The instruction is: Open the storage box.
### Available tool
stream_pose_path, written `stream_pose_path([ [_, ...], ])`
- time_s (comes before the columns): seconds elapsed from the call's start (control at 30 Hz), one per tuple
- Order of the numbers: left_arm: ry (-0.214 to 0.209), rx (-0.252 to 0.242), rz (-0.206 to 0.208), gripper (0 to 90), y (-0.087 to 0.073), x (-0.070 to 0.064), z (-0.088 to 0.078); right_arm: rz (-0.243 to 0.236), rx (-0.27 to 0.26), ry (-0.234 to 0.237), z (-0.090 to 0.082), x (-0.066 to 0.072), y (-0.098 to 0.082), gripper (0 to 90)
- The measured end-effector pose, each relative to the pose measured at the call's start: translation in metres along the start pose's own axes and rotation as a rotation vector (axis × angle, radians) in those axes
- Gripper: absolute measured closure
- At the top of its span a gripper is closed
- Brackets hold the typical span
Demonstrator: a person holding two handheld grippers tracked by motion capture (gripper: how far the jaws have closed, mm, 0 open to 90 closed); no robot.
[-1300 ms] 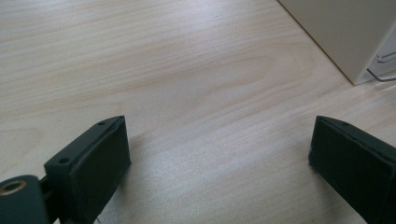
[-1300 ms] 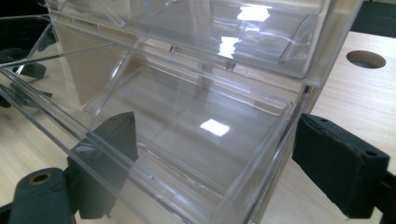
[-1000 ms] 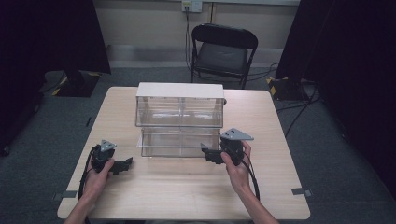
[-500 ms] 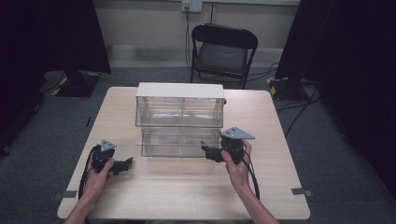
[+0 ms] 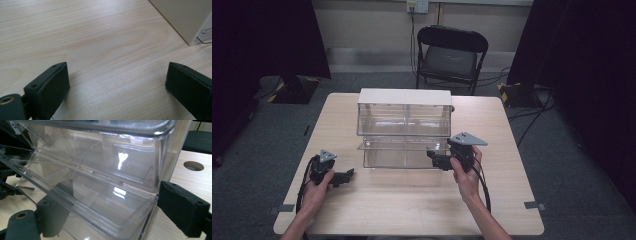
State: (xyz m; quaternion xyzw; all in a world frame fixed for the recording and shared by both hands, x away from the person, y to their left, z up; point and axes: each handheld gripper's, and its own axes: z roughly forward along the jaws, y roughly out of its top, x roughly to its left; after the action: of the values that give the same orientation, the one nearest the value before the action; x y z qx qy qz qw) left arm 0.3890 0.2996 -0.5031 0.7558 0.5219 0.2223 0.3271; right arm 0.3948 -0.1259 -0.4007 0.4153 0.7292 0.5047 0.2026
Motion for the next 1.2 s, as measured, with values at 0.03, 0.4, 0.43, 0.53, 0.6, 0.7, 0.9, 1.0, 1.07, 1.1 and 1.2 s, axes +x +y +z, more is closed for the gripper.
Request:
stream_pose_path([
  [0.03,0.0,0.0,0.0,4.8,0.0,0.0,0.0,0.0,0.0,0.0,0.0,0.0,0.0,13.0],
  [0.4,0.0,0.0,0.0,4.8,0.0,0.0,0.0,0.0,-0.003,-0.002,0.0,0.0,0.001,13.4],
  [0.43,0.0,0.0,0.0,4.8,0.0,0.0,0.0,-0.002,-0.003,-0.003,0.0,0.0,0.002,13.4],
  [0.53,0.0,0.0,0.0,4.8,0.0,0.0,0.0,-0.003,-0.014,-0.006,0.0,0.0,0.005,13.4],
  [0.6,0.0,0.0,0.0,4.8,0.0,0.0,0.0,-0.009,-0.013,-0.008,0.0,0.0,0.007,13.4],
  [0.7,0.0,0.0,0.0,4.8,0.0,0.0,0.0,-0.008,-0.021,-0.01,0.0,-0.001,0.01,13.4],
  [0.9,0.0,0.0,0.0,4.8,0.0,0.0,0.0,-0.019,-0.017,-0.006,0.0,-0.002,0.014,13.0],
  [1.0,0.0,0.0,0.0,4.8,0.0,0.0,0.0,-0.016,-0.018,0.003,-0.001,-0.003,0.017,11.6],
  [1.07,0.0,0.0,-0.001,4.8,0.0,0.0,0.0,-0.012,-0.029,0.021,-0.002,-0.004,0.018,10.6],
  [1.1,0.0,0.0,0.0,4.8,0.0,0.0,0.0,-0.015,-0.03,0.021,-0.002,-0.004,0.018,10.6],
  [1.2,0.0,0.0,-0.001,4.8,0.0,0.0,0.0,-0.01,-0.03,0.026,-0.003,-0.004,0.017,10.7],
])
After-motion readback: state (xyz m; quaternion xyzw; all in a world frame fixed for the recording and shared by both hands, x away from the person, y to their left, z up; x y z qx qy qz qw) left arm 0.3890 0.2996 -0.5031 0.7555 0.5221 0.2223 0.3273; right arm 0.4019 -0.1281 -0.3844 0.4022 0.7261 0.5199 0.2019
